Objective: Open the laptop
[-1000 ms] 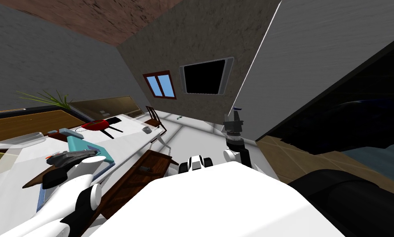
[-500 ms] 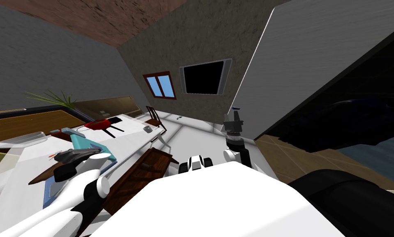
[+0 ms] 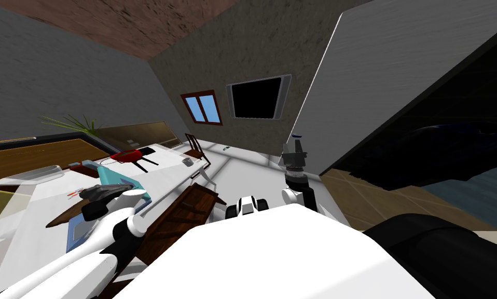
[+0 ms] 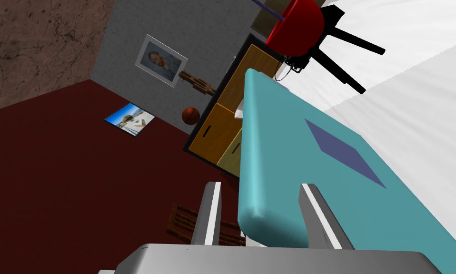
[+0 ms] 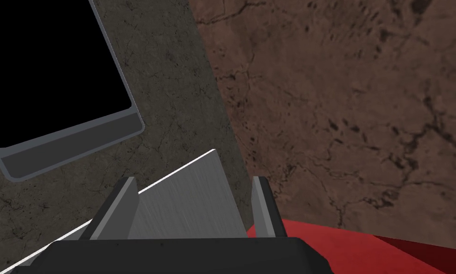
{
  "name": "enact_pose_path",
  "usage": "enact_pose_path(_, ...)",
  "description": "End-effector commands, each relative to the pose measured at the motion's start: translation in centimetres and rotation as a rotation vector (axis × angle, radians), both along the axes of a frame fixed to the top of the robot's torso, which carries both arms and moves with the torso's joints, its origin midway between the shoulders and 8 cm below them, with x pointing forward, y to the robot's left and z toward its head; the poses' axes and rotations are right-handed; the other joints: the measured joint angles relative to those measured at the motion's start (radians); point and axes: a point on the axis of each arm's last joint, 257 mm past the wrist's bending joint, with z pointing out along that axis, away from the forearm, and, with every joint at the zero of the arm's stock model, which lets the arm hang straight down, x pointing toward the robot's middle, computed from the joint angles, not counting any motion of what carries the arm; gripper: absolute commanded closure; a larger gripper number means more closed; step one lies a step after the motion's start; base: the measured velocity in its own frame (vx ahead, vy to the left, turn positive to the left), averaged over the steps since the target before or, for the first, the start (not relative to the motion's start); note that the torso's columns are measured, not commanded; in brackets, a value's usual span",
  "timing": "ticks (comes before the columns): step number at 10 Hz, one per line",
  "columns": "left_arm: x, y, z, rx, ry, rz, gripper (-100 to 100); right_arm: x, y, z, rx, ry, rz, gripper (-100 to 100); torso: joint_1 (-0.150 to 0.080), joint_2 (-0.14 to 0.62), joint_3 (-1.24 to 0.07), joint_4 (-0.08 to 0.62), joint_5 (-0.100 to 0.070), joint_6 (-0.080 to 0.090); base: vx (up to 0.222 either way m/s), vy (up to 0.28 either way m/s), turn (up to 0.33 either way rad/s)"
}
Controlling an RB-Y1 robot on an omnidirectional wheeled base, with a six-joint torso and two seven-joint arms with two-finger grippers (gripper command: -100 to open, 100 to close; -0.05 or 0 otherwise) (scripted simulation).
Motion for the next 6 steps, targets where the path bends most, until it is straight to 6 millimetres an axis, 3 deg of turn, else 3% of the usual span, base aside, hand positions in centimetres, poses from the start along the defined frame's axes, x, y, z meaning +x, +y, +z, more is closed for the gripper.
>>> enact_pose_path(1,0.9,-0.6,-0.5,-0.01,0.0,0.001,100,0.0,0.0,0.0,0.0,0.0,0.0,0,0.0,-0.001,0.0,0.0,0.0,0.0,-0.041,0.011,0.001)
enact_pose_path(6,2.6,-1.8,-0.8,-0.005,0.02,-0.013,100,0.0,0.0,0.0,0.0,0.0,0.0,0,0.001,-0.002,-0.001,-0.001,0.002,0.002,-0.043,0.008,-0.003)
